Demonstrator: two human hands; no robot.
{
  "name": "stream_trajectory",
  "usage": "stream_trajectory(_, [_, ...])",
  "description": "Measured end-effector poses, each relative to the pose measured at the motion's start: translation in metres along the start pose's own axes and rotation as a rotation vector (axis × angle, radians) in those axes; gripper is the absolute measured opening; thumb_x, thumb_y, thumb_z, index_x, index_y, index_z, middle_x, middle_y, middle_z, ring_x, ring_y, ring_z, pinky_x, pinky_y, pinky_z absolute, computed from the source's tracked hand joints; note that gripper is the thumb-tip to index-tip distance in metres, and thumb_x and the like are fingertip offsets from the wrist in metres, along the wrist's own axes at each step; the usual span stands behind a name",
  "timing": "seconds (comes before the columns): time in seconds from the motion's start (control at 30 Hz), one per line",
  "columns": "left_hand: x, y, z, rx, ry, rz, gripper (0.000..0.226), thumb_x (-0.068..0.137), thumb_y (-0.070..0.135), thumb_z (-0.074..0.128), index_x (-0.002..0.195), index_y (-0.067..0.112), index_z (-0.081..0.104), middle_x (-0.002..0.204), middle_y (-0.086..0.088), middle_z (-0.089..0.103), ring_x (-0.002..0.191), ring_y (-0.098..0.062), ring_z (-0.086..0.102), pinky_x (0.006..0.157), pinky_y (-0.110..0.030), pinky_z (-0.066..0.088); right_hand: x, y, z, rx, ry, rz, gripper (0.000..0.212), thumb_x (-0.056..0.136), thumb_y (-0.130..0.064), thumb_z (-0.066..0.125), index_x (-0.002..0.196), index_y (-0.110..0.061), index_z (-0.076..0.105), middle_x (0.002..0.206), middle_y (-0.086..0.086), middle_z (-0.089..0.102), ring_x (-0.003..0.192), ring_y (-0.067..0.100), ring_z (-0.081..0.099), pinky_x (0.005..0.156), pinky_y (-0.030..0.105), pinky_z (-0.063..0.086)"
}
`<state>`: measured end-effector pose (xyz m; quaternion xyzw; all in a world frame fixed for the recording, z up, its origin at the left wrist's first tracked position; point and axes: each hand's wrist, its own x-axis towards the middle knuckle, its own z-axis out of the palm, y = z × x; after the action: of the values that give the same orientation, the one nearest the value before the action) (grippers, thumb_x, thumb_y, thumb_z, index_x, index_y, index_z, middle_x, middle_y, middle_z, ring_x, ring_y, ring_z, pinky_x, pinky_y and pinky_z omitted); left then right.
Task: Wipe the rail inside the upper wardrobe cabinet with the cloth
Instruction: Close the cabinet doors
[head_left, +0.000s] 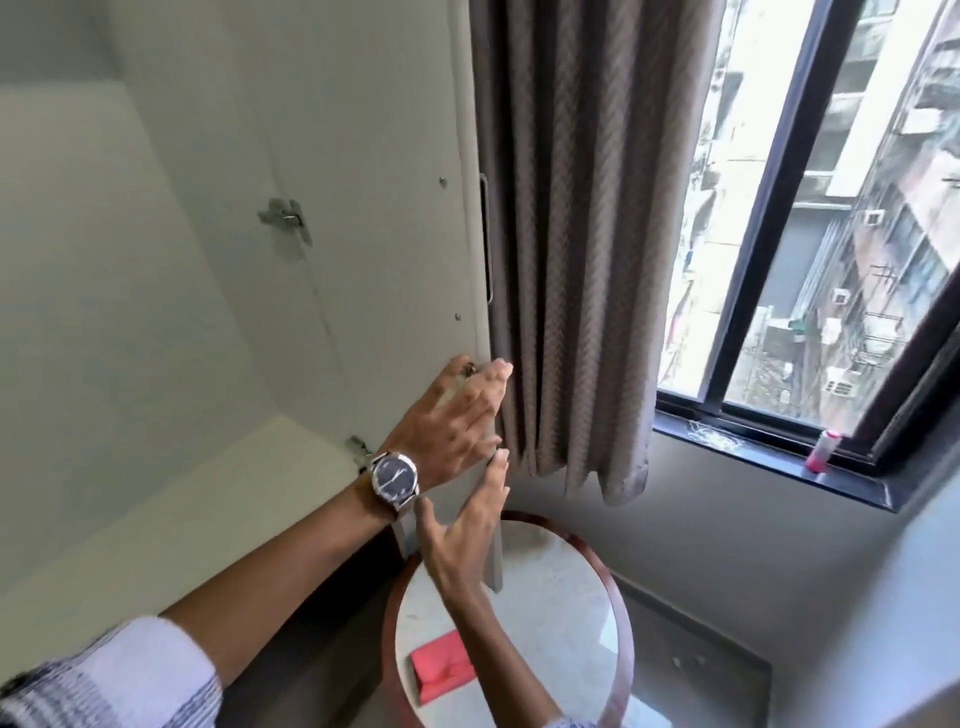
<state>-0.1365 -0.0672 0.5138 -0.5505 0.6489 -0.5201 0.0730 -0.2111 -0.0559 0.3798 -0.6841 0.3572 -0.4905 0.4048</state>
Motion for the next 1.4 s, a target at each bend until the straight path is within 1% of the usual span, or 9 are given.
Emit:
stream_trajectory(0.2, [-0.112, -0.042, -0.038, 0.056, 0.061, -0.234, 0.07, 0.103, 0.055, 0.039, 0.156, 0.011, 0.029, 0.167, -0.004, 0.02, 0.155, -0.017, 0.014, 0.128, -0.048, 0.004, -0.082, 0.01, 0.053, -0.147, -0.169, -0.305, 0.104, 0.089, -0.058, 0.064, 0.159, -0.008, 0.006, 0.168, 0.008, 0.009, 0.155, 0.025, 0.012, 0.126, 0.044, 0.014])
stream_trajectory(0.53, [-0.256, -0.126, -0.04, 0.311, -0.197, -0.822, 0.084, 0.1, 0.049, 0.052, 0.159, 0.01, 0.007, 0.169, -0.002, -0.005, 0.156, -0.018, -0.001, 0.127, -0.048, 0.004, -0.061, -0.026, 0.184, -0.289, -0.61, -1.119, 0.073, 0.1, -0.047, 0.053, 0.155, -0.007, 0.027, 0.163, 0.015, 0.026, 0.15, 0.034, 0.026, 0.114, 0.062, 0.034])
stream_trajectory(0.63, [-0.27, -0.145, -0.029, 0.352, -0.335, -0.892, 0.087, 0.098, 0.055, 0.053, 0.157, 0.008, 0.009, 0.166, -0.006, 0.009, 0.154, -0.019, 0.009, 0.126, -0.047, 0.002, -0.043, -0.043, 0.212, -0.381, -0.675, -1.191, 0.07, 0.095, -0.047, 0.063, 0.148, -0.006, 0.045, 0.158, 0.013, 0.034, 0.145, 0.034, 0.036, 0.11, 0.062, 0.04])
stream_trajectory(0.73, [-0.278, -0.156, -0.009, 0.39, -0.4, -0.961, 0.092, 0.097, 0.058, 0.051, 0.157, 0.006, 0.005, 0.165, -0.009, 0.012, 0.152, -0.023, 0.016, 0.126, -0.047, 0.003, -0.034, -0.046, 0.244, -0.378, -0.644, -1.236, 0.058, 0.095, -0.041, 0.064, 0.141, -0.006, 0.054, 0.153, 0.012, 0.038, 0.148, 0.03, 0.031, 0.113, 0.06, 0.029])
stream_trajectory(0.9, [-0.278, -0.167, 0.006, 0.452, -0.523, -1.037, 0.092, 0.092, 0.059, 0.056, 0.155, 0.002, 0.02, 0.163, -0.014, 0.019, 0.15, -0.029, 0.016, 0.121, -0.049, 0.019, -0.041, -0.05, 0.277, -0.403, -0.695, -1.147, 0.061, 0.108, -0.044, 0.018, 0.144, -0.004, 0.047, 0.153, 0.014, 0.042, 0.154, 0.024, -0.011, 0.117, 0.06, 0.012])
stream_trajectory(1.03, [-0.281, -0.182, 0.02, 0.466, -0.538, -1.089, 0.096, 0.086, 0.06, 0.064, 0.154, 0.004, 0.026, 0.162, -0.015, 0.03, 0.149, -0.029, 0.015, 0.12, -0.047, 0.019, -0.042, -0.053, 0.307, -0.442, -0.706, -1.106, 0.067, 0.106, -0.051, 0.011, 0.149, -0.004, 0.034, 0.157, 0.014, 0.033, 0.152, 0.024, -0.02, 0.117, 0.061, 0.004])
stream_trajectory(1.17, [-0.294, -0.189, 0.032, 0.426, -0.564, -1.077, 0.102, 0.087, 0.061, 0.058, 0.157, 0.006, 0.008, 0.166, -0.015, 0.017, 0.152, -0.029, 0.008, 0.122, -0.048, 0.017, -0.046, -0.051, 0.33, -0.415, -0.715, -1.073, 0.073, 0.104, -0.055, 0.008, 0.158, -0.006, 0.001, 0.159, 0.013, 0.012, 0.152, 0.024, -0.023, 0.117, 0.063, -0.005])
stream_trajectory(1.27, [-0.295, -0.189, 0.032, 0.404, -0.606, -1.101, 0.102, 0.087, 0.062, 0.055, 0.158, 0.007, 0.004, 0.167, -0.013, 0.011, 0.153, -0.029, 0.005, 0.123, -0.05, 0.018, -0.046, -0.05, 0.332, -0.426, -0.739, -1.068, 0.074, 0.103, -0.057, -0.002, 0.154, -0.006, 0.015, 0.16, 0.012, 0.004, 0.151, 0.025, -0.024, 0.118, 0.063, -0.011])
stream_trajectory(1.4, [-0.265, -0.184, 0.012, 0.283, -0.685, -1.195, 0.1, 0.09, 0.047, 0.068, 0.159, 0.008, 0.008, 0.168, -0.014, 0.004, 0.152, -0.027, -0.006, 0.124, -0.045, 0.005, -0.052, -0.066, 0.301, -0.544, -0.856, -1.029, 0.082, 0.097, -0.06, 0.016, 0.156, -0.004, 0.02, 0.163, 0.017, 0.008, 0.153, 0.032, -0.012, 0.118, 0.069, 0.008])
